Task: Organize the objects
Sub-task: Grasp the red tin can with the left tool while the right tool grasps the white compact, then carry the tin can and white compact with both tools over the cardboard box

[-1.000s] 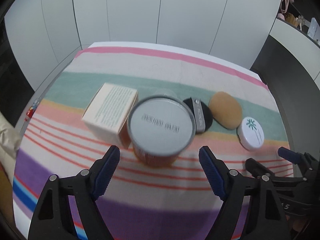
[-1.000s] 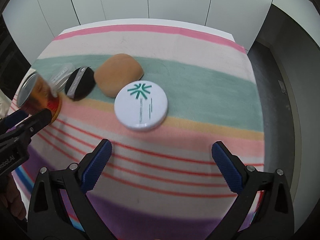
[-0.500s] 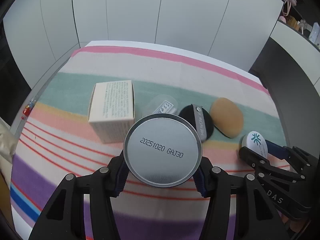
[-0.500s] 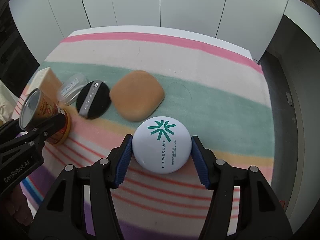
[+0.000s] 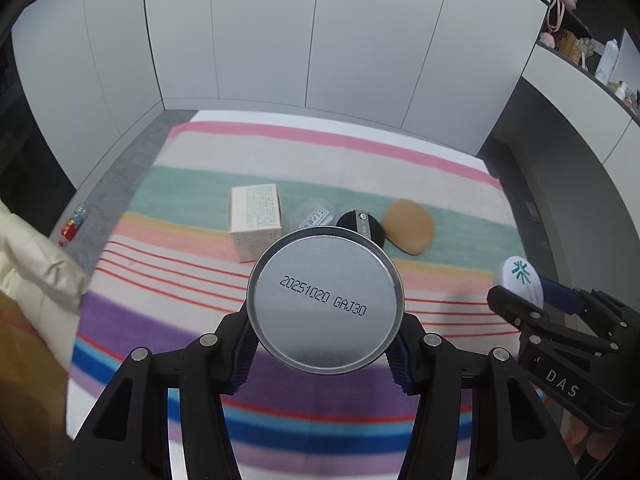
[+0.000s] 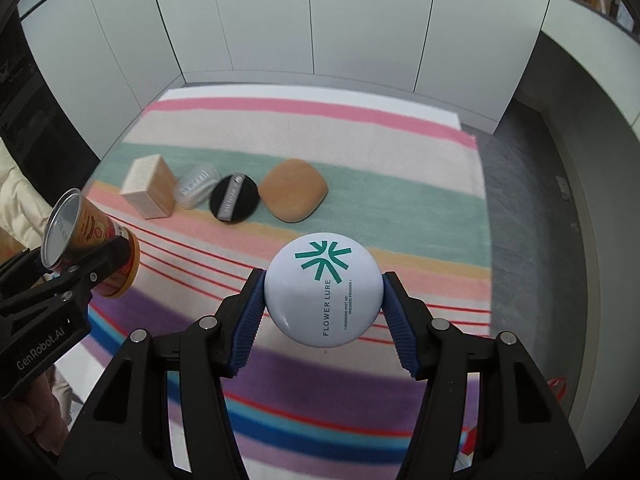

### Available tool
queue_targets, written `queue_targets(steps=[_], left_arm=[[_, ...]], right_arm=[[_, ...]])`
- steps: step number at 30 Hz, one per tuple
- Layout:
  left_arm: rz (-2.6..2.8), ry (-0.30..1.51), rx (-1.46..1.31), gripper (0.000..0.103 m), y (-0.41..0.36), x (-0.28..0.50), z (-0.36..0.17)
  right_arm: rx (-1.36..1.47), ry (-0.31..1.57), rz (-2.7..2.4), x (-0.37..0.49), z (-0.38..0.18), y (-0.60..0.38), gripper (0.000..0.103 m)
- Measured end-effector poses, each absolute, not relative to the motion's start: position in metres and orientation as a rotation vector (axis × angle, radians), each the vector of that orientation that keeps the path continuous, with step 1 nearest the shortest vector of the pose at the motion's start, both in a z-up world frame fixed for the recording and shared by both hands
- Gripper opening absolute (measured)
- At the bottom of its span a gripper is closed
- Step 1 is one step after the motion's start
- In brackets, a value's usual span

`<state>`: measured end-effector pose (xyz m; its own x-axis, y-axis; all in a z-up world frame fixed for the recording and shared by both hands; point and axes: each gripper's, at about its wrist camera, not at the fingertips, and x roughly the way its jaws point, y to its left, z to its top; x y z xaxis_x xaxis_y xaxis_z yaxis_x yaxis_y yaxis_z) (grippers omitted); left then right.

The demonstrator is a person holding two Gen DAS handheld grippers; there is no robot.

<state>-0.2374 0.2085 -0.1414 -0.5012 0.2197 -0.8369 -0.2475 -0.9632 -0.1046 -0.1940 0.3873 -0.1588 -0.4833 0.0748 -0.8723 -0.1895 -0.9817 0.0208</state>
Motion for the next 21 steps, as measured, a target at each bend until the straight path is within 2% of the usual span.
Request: queue_targets(steps=[12,21], left_arm=[[2.518,0.047,-1.354,0.055,0.180,-0.173,-0.070],[2.534,0.061,-1.278,0.055,0.155,-0.119,-0.032]], right_arm=[[-1.438,0.113,2.590,-0.129,-0.076,0.365,0.060],[-1.396,0.132,2.630,-0.071,-0.038,0.345,0.060]])
